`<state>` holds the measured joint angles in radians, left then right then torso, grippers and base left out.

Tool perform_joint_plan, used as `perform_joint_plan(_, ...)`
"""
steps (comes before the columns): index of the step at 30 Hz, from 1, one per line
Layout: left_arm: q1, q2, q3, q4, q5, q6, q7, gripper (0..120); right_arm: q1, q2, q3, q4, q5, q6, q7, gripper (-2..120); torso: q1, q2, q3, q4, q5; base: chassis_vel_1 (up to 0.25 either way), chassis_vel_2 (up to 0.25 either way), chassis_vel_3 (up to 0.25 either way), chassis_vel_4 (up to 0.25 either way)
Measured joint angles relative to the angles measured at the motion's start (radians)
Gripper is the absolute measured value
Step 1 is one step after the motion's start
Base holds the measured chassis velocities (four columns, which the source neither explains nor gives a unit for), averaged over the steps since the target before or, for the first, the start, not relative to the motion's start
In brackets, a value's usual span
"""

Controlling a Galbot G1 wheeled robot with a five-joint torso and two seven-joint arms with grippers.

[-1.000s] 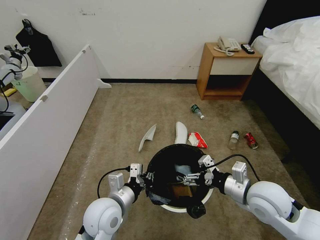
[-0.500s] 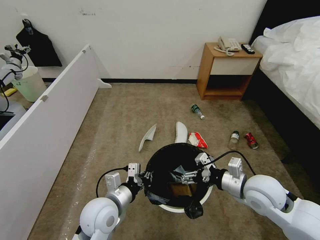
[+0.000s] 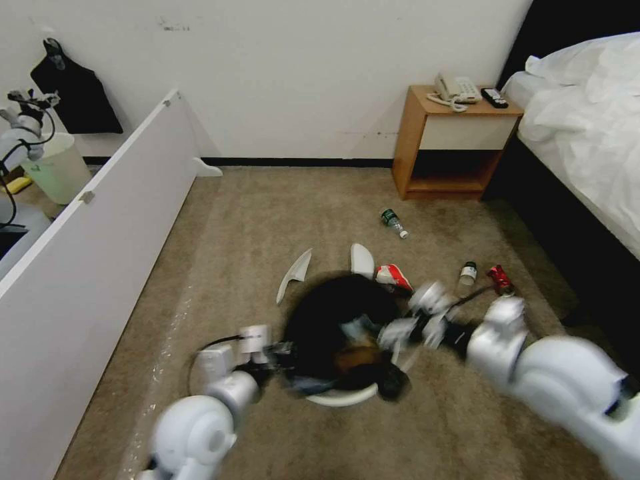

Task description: Pick up the trash bin, then pick up the garbage from the floor and place it into the trash bin.

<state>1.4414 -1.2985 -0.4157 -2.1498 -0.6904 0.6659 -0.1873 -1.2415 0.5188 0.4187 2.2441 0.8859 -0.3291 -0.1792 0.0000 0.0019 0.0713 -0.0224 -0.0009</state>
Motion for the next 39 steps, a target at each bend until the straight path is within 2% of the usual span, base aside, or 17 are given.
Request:
perform_joint_plan(1,0.005,0.014,-0.021,-0.007,-0.004,-0.004,-0.005,1,-0.010,0.000,0.029,0.001,0.003,0.003,0.001,98,0.000,0.000,0.000,-0.0016,0.0002,0.000,0.000,0.000,0.000)
perform_joint_plan(2,0.011,0.028,-0.037,-0.012,-0.008,-0.010,-0.006,1,-0.023,0.003,0.059,0.000,0.003,0.008,0.007,99,0.000,0.000,0.000,-0.0012,0.0015,0.000,0.000,0.000,0.000)
perform_joint_plan(3,0.011,0.028,-0.037,-0.012,-0.008,-0.010,-0.006,1,-0.023,0.003,0.059,0.000,0.003,0.008,0.007,99,0.000,0.000,0.000,-0.0012,0.0015,0.000,0.000,0.000,0.000)
perform_joint_plan(6,0.026,0.073,-0.073,-0.021,-0.017,-0.018,-0.006,1,-0.081,0.022,0.140,-0.004,-0.011,0.015,0.032,100,0.000,0.000,0.000,-0.0011,0.0006,0.000,0.000,0.000,0.000)
perform_joint_plan(11,0.037,0.100,-0.100,-0.031,-0.032,-0.035,-0.007,1,-0.160,0.045,0.240,-0.004,-0.052,0.030,0.057,100,0.000,0.000,0.000,-0.0012,0.0009,0.000,0.000,0.000,0.000)
perform_joint_plan(17,0.041,0.110,-0.099,-0.040,-0.050,-0.035,-0.015,1,-0.225,0.051,0.307,0.000,-0.081,0.047,0.062,100,0.000,0.000,0.000,-0.0013,0.0009,0.000,0.000,0.000,0.000)
perform_joint_plan(28,0.020,0.110,-0.077,-0.016,-0.049,-0.037,-0.033,1,-0.184,0.043,0.285,0.005,-0.054,0.048,0.081,100,0.000,0.000,0.000,-0.0010,0.0008,0.000,0.000,0.000,0.000)
perform_joint_plan(39,0.019,0.104,-0.091,-0.029,-0.065,-0.040,-0.061,1,-0.183,0.056,0.299,-0.001,-0.069,0.067,0.125,100,0.000,0.000,0.000,-0.0012,0.0009,0.000,0.000,0.000,0.000)
